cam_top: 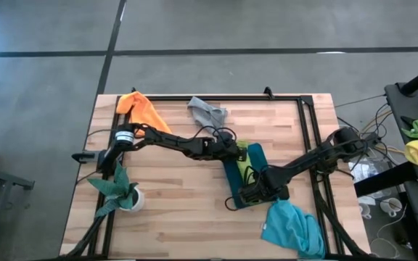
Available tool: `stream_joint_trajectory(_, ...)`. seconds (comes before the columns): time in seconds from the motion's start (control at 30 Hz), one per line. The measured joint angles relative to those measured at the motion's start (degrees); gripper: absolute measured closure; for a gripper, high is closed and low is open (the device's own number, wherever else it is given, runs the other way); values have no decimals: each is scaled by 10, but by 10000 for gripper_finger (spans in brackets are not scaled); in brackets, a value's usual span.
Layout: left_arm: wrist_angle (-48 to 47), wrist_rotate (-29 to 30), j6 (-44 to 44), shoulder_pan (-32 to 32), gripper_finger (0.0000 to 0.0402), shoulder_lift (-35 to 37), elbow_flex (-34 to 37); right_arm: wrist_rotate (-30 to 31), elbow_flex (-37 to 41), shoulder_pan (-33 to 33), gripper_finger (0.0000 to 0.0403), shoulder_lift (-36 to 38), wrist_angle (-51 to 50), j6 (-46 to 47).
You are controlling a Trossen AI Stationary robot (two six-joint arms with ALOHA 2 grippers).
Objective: Roll microfiber towels into tight, uniform cylinder then place into a basket
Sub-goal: Put the green towel into the blue bin
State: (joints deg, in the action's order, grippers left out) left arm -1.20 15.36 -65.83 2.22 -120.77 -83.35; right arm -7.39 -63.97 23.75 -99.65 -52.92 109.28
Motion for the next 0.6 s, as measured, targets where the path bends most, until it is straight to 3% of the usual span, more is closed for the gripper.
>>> stream_joint_trajectory(0.2,-14,-3,91,3,258,28,2,24,-40,0,207,14,-73,-67)
stream_joint_trajectory(0.53,-5,21,128,15,253,56,0,47,-42,0,192,31,-71,-65)
stream_joint_trajectory(0.6,-17,11,142,22,253,62,0,81,-46,0,191,36,-71,-69)
